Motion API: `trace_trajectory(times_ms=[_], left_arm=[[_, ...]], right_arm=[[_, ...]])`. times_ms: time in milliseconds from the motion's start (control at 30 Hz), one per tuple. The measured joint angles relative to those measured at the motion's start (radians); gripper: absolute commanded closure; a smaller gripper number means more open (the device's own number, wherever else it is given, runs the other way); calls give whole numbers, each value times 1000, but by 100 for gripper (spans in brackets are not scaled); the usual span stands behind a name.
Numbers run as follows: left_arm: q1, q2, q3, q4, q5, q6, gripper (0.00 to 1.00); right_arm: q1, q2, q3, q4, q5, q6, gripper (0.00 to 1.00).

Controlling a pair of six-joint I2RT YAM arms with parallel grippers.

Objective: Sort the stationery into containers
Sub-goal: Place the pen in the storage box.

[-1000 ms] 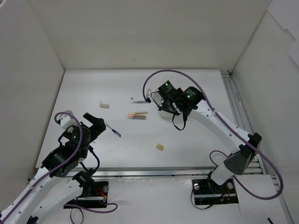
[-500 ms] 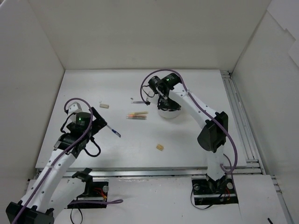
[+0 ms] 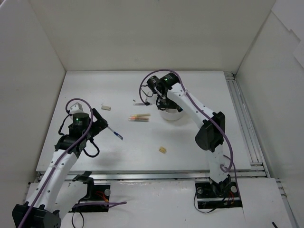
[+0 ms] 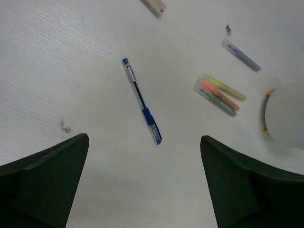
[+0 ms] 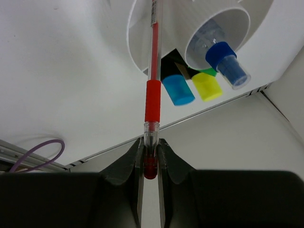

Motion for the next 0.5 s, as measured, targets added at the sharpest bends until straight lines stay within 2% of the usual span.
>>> trace_trajectory(times_ms=[133, 167, 267, 500], left_arm=[[20, 13, -1, 3, 25, 8, 1], [22, 13, -1, 3, 29, 10, 1], [27, 13, -1, 5, 40, 12, 1], [31, 9, -3, 6, 56, 14, 1]], right_arm=[[0, 74, 30, 0, 11, 1, 77], [0, 84, 31, 1, 13, 0, 68], [0, 92, 32, 4, 18, 2, 56], [8, 86, 37, 42, 52, 13, 43]])
